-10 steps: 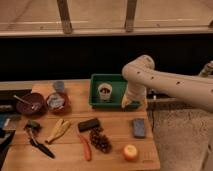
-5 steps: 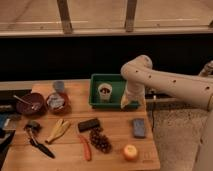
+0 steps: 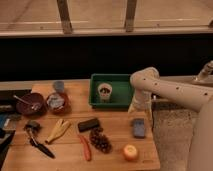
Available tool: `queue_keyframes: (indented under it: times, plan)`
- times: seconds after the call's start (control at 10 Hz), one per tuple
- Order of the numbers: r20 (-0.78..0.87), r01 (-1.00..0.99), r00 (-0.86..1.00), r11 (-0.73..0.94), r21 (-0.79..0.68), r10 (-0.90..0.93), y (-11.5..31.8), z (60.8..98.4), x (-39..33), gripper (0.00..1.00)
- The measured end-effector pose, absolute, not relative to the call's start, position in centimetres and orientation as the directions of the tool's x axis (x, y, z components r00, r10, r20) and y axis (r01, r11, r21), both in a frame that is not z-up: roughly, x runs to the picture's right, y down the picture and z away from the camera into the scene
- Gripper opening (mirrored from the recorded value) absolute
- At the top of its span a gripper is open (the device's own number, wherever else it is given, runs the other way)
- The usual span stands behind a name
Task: Wipe purple bowl with sponge
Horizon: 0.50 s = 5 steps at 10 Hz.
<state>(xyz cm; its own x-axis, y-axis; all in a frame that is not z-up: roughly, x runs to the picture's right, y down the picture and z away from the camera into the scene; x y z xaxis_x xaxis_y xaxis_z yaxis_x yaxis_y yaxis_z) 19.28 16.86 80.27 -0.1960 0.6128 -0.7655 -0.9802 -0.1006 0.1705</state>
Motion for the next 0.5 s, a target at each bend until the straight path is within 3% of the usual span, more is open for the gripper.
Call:
queue_keyframes:
  times: [0.5]
  plan:
    - [-0.84,-0.979,-0.204,-0.123,0.164,0.503,21.4,82.8,18.2,0.66]
